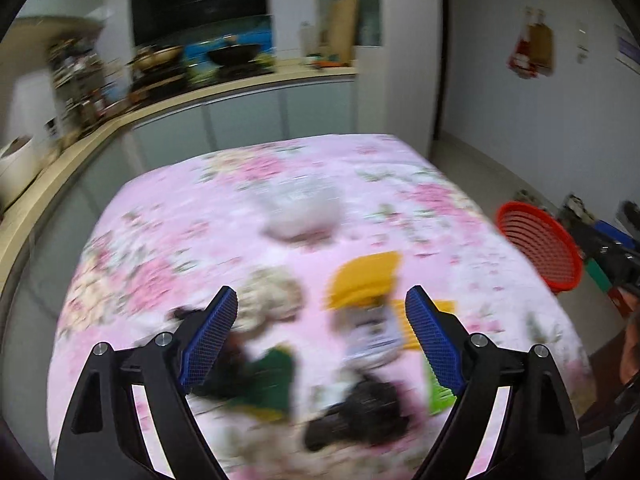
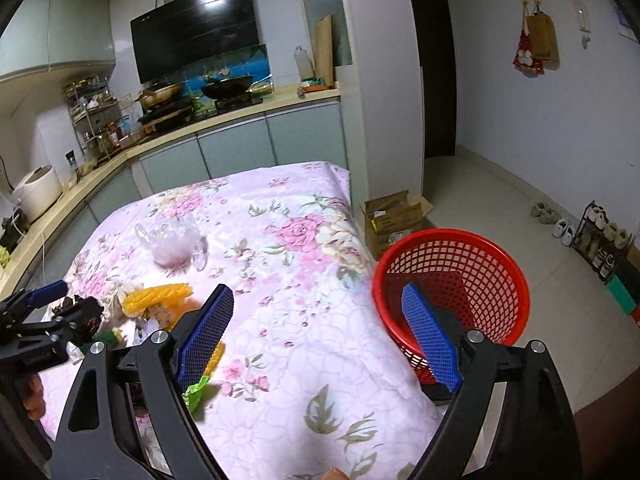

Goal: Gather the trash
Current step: 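Move both open tools back over the trash on the quilt, then grasp the black plastic bag with the left tool while the right tool grasps the green snack packet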

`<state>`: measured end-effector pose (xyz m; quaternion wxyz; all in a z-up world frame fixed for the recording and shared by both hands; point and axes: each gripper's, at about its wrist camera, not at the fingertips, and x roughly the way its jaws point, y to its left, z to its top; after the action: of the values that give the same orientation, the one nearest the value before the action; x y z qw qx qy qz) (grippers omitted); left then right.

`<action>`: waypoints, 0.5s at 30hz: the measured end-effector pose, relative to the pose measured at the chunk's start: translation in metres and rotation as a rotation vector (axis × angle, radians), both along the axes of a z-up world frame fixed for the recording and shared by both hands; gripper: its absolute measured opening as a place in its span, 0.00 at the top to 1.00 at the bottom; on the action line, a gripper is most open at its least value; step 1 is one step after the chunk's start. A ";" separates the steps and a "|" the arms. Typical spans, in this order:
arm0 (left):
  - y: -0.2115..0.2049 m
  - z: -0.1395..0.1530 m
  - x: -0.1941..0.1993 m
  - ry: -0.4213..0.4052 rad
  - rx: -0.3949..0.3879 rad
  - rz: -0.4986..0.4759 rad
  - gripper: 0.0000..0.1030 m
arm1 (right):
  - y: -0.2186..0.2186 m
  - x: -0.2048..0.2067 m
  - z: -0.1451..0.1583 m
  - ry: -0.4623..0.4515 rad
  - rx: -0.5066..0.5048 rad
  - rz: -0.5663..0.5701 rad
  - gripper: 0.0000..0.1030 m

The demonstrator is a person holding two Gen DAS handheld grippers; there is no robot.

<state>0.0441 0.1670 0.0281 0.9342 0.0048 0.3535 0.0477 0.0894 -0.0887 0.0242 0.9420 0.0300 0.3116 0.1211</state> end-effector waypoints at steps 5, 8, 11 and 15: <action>0.042 0.001 -0.025 -0.020 -0.006 0.079 0.15 | 0.013 0.002 -0.002 0.015 -0.009 0.030 0.19; 0.059 -0.001 -0.033 -0.027 -0.035 0.110 0.15 | 0.020 0.005 -0.004 0.029 -0.017 0.051 0.19; 0.069 -0.006 -0.035 -0.029 -0.079 0.115 0.12 | 0.028 0.009 -0.004 0.038 -0.023 0.072 0.19; 0.073 -0.021 -0.030 0.001 -0.112 0.108 0.12 | 0.033 0.013 -0.005 0.047 -0.033 0.084 0.19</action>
<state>0.0144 0.2402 0.0067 0.9290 -0.0667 0.3556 0.0779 0.1029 -0.0557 0.0194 0.9289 0.0040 0.3365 0.1546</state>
